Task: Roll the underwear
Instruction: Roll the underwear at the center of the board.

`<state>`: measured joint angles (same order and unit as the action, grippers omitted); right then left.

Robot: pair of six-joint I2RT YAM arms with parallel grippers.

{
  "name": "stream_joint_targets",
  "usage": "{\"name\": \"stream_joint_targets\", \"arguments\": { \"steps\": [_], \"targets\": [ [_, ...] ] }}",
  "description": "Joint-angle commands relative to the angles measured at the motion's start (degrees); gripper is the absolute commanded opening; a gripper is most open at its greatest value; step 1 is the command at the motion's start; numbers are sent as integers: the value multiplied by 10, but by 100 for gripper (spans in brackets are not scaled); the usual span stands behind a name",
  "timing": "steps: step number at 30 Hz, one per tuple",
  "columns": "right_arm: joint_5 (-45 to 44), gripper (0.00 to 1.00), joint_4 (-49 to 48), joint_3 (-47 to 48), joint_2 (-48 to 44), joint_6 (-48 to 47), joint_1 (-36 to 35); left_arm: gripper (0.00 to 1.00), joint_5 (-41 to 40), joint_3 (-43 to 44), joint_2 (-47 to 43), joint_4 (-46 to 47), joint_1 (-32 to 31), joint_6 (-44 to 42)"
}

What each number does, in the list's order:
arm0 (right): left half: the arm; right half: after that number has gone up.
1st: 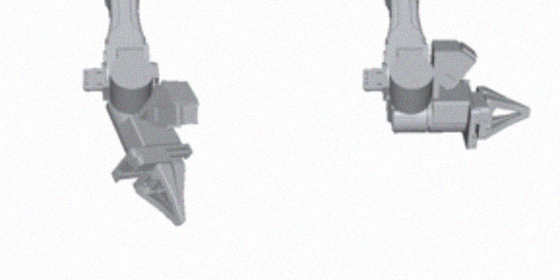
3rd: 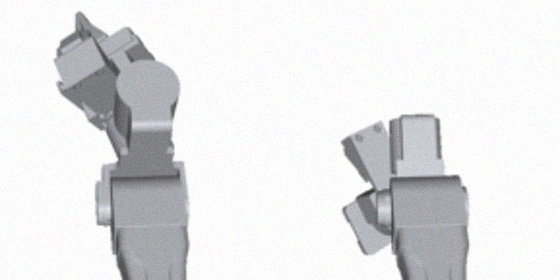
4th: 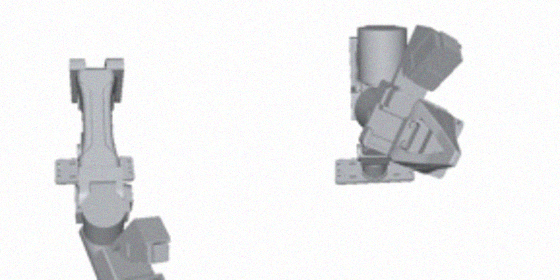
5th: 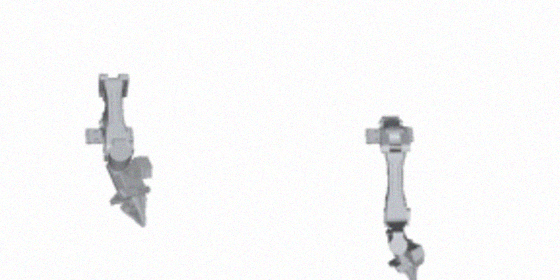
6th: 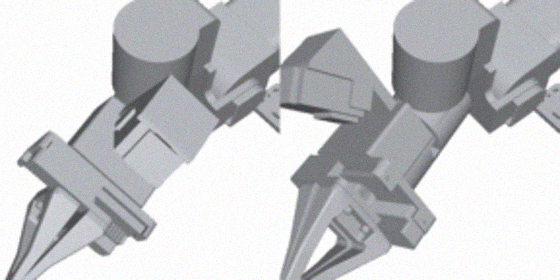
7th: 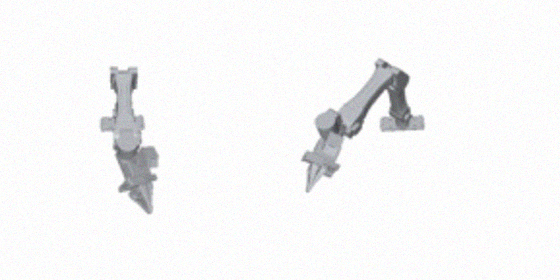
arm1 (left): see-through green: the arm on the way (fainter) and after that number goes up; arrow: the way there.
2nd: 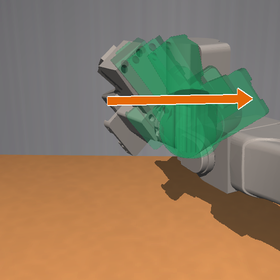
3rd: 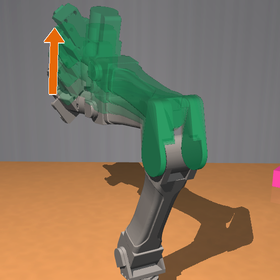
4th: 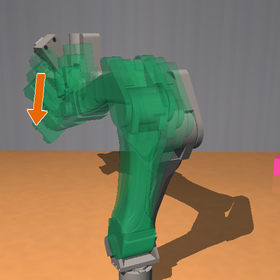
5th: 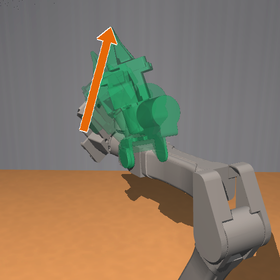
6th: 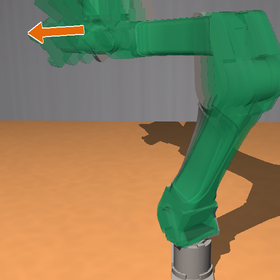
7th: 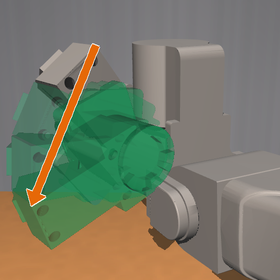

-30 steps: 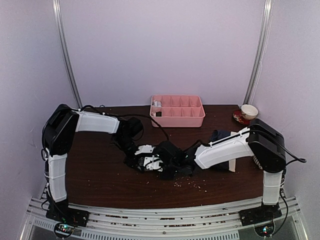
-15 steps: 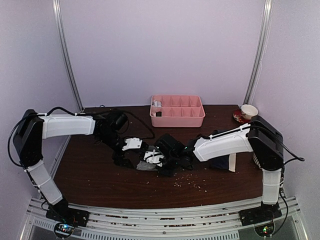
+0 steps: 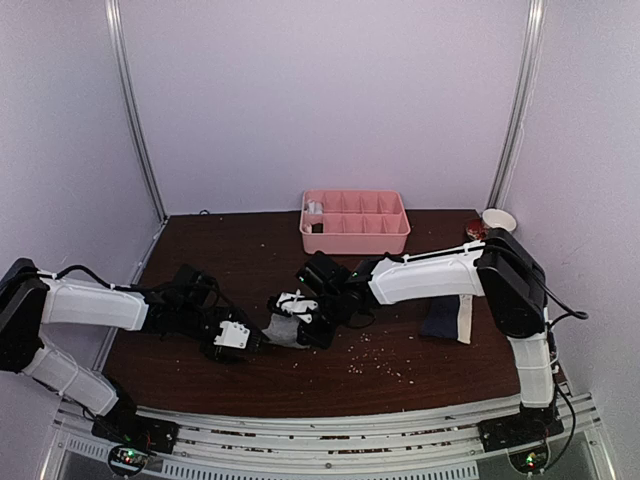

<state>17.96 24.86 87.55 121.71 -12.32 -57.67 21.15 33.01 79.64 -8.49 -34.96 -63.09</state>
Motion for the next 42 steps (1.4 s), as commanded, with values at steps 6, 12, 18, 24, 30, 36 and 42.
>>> {"name": "stream_joint_targets", "arguments": {
  "steps": [6, 12, 18, 24, 30, 36, 42],
  "targets": [
    [99, 8, 96, 72, 76, 91, 27, 74, -46, -75, -43, 199, -77, -42],
    [121, 8, 98, 89, 82, 111, 39, 66, -123, -91, -10, 272, -121, -37],
    [115, 7, 111, 99, 89, 107, 40, 64, -171, -83, 42, 335, -124, -30],
    [116, 6, 114, 99, 93, 102, 42, 63, -194, -65, 83, 342, -125, -29],
    [118, 6, 115, 98, 96, 99, 44, 54, -211, -60, 109, 347, -127, -34],
    [124, 6, 121, 101, 95, 90, 48, 39, -242, -45, 147, 335, -127, -37],
    [128, 5, 129, 107, 100, 83, 51, 35, -271, -31, 185, 341, -127, -35]
  ]
}}
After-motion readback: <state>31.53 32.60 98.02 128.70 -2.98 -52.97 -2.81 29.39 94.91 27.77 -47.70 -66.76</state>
